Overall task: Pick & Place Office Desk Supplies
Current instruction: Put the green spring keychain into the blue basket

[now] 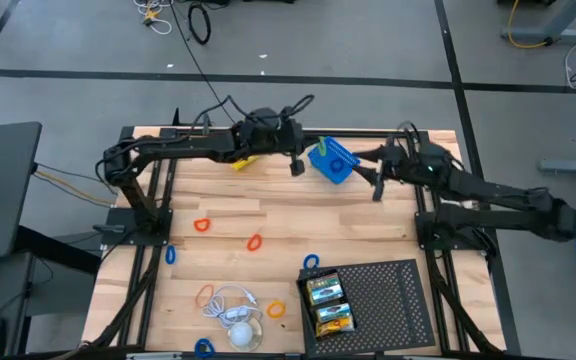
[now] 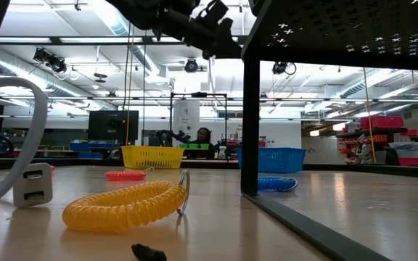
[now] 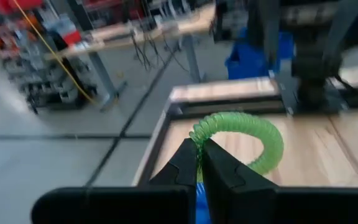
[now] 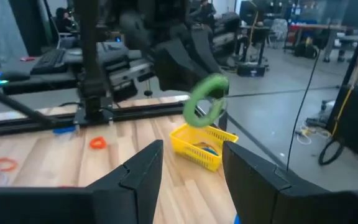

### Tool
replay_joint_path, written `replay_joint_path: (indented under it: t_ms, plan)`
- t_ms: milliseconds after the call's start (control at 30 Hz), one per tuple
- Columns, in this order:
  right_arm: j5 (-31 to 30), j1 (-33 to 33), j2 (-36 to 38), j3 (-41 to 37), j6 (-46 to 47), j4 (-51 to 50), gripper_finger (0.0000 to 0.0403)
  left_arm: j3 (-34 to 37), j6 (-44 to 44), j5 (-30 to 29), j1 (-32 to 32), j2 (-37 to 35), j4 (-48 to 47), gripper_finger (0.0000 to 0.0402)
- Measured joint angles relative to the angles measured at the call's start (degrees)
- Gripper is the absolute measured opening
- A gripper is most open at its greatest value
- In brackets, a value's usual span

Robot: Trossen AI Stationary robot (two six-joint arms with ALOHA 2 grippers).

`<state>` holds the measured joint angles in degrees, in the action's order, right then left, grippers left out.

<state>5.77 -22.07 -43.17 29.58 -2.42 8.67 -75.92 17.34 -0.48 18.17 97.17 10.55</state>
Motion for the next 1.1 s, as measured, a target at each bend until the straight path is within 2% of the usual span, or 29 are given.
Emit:
replay_joint_path:
  t_ms: [167,367,767,1100]
  plan:
    - [7.1,-8.0,-9.8,0.0,3.3,10.7,0.0176,0.0,-3.1,2.7,2.7,3.3,7.3,0.0009]
    - [10.9,-11.3,-17.8,0.0,6.3,18.6,0.0176,0.0,-4.8,3.2,3.6,6.2,11.8,0.0009]
    - [13.6,-11.1,-22.1,4.1,6.6,19.8,0.0176,0.0,-6.0,1.0,3.4,6.6,12.9,0.0009]
    - [10.7,-11.1,-22.5,4.3,6.3,19.4,0.0176,0.0,-5.2,0.7,2.3,6.9,15.0,0.0009]
